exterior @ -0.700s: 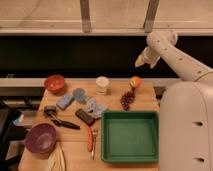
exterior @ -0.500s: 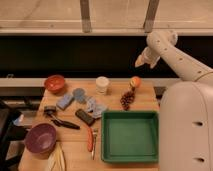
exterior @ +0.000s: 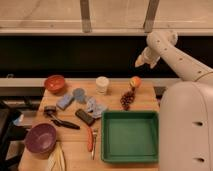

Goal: Place pepper in purple bowl

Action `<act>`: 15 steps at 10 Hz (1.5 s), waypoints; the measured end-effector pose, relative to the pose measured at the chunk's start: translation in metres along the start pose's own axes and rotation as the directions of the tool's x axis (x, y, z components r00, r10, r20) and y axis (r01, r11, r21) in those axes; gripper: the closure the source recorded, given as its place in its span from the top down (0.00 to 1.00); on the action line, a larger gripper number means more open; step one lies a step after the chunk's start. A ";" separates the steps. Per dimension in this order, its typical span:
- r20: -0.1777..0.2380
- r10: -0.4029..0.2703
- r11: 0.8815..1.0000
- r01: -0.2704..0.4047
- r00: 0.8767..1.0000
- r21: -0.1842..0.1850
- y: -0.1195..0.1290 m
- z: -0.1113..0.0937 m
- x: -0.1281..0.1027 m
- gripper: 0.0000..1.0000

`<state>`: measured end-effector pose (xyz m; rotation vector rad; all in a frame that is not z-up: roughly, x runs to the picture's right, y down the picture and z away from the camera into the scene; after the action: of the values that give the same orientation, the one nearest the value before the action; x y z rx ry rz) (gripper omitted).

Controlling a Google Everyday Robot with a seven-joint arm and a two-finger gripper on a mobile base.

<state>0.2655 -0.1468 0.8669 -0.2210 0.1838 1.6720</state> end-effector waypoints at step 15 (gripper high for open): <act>-0.007 -0.017 1.000 0.017 1.000 0.002 0.003 0.000 0.000 0.62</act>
<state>0.2627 -0.1475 0.8665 -0.2259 0.1882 1.6539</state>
